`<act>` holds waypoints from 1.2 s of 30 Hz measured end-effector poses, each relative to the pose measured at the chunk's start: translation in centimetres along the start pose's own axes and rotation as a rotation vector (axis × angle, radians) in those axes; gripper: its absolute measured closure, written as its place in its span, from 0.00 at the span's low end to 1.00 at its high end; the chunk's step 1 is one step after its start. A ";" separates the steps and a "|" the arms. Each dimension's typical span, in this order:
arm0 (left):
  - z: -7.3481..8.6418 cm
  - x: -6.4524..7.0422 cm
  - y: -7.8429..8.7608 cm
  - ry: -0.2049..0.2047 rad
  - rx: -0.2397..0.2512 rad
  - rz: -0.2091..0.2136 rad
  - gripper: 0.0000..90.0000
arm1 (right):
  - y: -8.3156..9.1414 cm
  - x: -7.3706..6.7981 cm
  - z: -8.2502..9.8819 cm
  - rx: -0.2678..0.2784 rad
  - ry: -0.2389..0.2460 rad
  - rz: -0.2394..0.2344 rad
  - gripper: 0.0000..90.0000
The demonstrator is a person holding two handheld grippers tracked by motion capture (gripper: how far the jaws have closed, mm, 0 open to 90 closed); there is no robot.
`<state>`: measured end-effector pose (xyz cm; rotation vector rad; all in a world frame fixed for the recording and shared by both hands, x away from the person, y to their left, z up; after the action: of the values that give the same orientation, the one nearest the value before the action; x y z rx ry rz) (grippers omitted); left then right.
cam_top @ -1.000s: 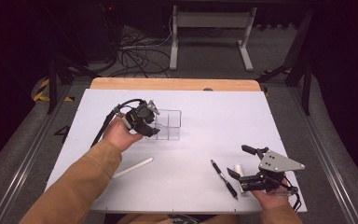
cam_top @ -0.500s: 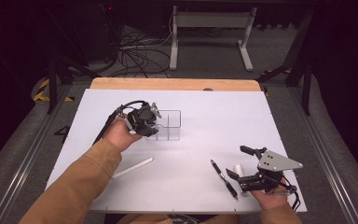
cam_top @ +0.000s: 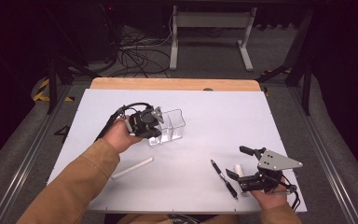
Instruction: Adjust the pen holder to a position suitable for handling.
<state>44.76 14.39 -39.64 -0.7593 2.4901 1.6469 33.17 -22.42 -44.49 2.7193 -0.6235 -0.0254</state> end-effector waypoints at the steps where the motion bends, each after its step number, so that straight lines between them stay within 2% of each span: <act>1: -0.2 0.3 0.2 -0.015 0.013 0.007 0.97 | 0.0 0.0 0.0 0.002 0.000 0.000 0.11; 6: -1.2 1.8 0.9 -0.096 0.099 0.070 0.97 | 0.0 0.0 0.0 0.003 -0.002 -0.003 0.11; 8: -1.4 2.3 0.8 -0.126 0.118 0.099 0.97 | 0.0 -0.1 0.0 0.003 0.000 -0.006 0.11; 9: -1.4 2.3 0.8 -0.126 0.118 0.099 0.97 | 0.0 -0.1 0.0 0.003 0.000 -0.006 0.11; 10: -1.5 2.7 0.6 -0.163 0.113 0.124 0.97 | 0.1 -0.1 -0.1 0.006 0.004 -0.005 0.11; 13: -1.5 3.1 0.3 -0.185 0.103 0.142 0.97 | 0.1 -0.1 -0.1 0.008 0.002 -0.005 0.11; 14: -1.6 3.3 0.0 -0.206 0.100 0.155 0.97 | 0.1 0.0 -0.1 0.007 0.000 -0.006 0.11; 20: -1.5 3.1 -0.6 -0.211 0.112 0.196 0.97 | 0.1 -0.1 -0.1 0.005 0.002 -0.009 0.11; 24: -1.4 3.0 -0.8 -0.218 0.123 0.205 0.96 | 0.0 0.0 0.0 0.002 0.000 -0.009 0.11; 34: -1.1 2.9 -0.9 -0.252 0.131 0.196 0.96 | 0.0 0.0 0.0 0.000 -0.003 -0.011 0.11; 36: -1.1 2.9 -0.9 -0.248 0.134 0.188 0.93 | 0.0 -0.1 0.0 -0.002 0.000 -0.012 0.11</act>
<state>42.84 12.12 -40.83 -0.2943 2.5213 1.4997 33.13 -22.37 -44.54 2.7217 -0.6066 -0.0287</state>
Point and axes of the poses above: each handheld gripper's, and its own axes: y roughly backward along the jaws, z roughly out of its underside, x roughly to its right, the point moved 1 cm from there along -y, roughly forward along the jaws, and after that the axes turned 10 degrees about -z, right-handed, at the moved point
